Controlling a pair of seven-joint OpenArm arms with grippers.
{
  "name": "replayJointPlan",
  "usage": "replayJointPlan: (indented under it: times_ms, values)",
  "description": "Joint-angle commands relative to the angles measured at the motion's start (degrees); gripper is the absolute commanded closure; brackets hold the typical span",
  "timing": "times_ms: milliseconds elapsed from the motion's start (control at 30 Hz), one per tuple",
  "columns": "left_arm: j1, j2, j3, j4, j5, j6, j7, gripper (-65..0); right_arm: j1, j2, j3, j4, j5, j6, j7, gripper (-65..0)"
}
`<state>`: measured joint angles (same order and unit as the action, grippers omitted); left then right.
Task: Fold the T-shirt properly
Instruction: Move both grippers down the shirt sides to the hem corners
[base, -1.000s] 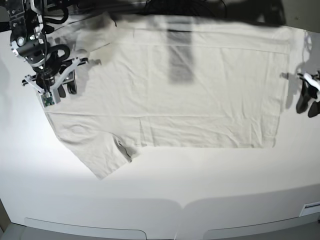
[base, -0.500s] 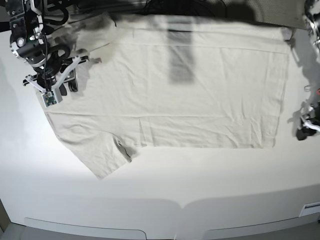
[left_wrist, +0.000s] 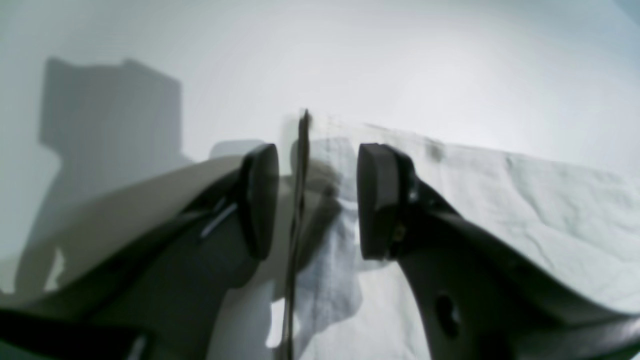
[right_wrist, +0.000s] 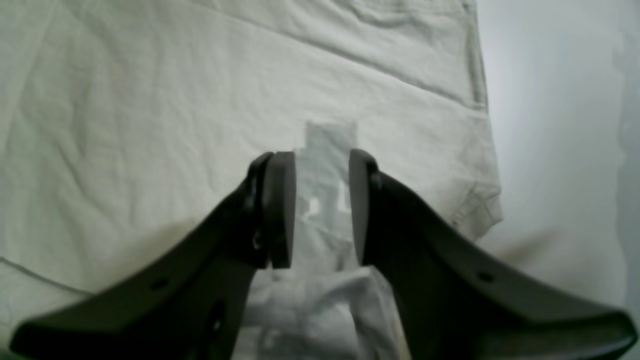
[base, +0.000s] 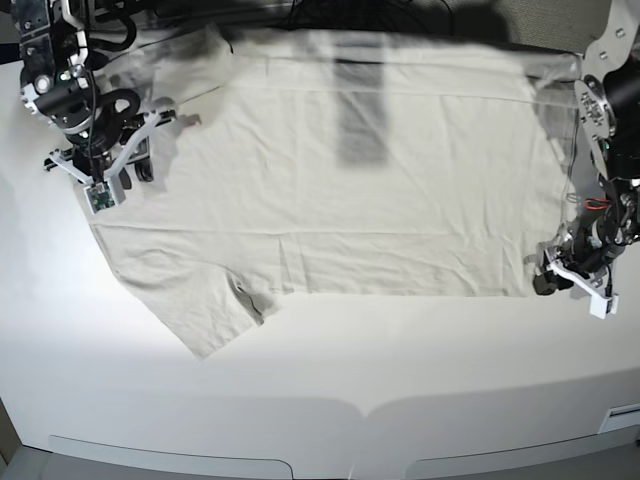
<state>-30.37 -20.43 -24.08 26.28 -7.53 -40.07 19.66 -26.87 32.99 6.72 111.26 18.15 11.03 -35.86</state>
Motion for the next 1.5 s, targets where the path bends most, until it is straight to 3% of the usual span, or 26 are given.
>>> replayJointPlan:
  times_ms: [0,267,333,433,700,867,1000,1267,1467]
  values:
    - [-1.1,0.0,-0.1,0.3,0.7,0.1,1.3,-24.3,0.2,0.8,0.4,1.0,-0.1,-0.1,1.4,-17.1]
    - [-1.1,1.4,-0.1,0.3,0.7,0.1,2.7,-20.8,0.2,0.8,0.4,1.0,-0.1,-0.1,1.6,-17.1]
    - [-1.0,1.4,-0.1,0.3,0.7,0.1,3.8,-15.5,0.2,0.8,0.4,1.0,-0.1,-0.1,2.0,-17.1]
    - [-1.1,1.2,-0.1,0.3,0.7,0.1,3.8,0.0,0.2,0.8,0.4,1.0,-0.1,-0.1,2.4,-17.1]
    - [-1.0,1.4,-0.1,0.3,0.5,0.1,3.1,0.0,3.0,0.8,0.4,0.4,-0.2,0.0,8.1,-17.2]
    - [-0.5,1.7,-0.1,0.3,0.4,0.1,3.0,0.0,12.4,0.8,0.4,-5.6,0.5,0.0,2.8,-17.2]
    - [-0.1,1.7,-0.1,0.3,0.4,0.1,2.1,0.0,21.1,0.8,0.4,-14.2,6.3,0.3,0.7,-17.1]
    - [0.1,2.3,-0.1,0.3,-0.6,0.1,2.1,0.0,39.7,1.0,0.3,-31.4,8.1,11.6,-4.2,-17.2]
    - [0.9,2.3,-0.1,0.3,-3.6,0.1,1.9,0.0,52.1,2.3,-4.8,-50.9,12.9,15.1,-1.2,-27.0]
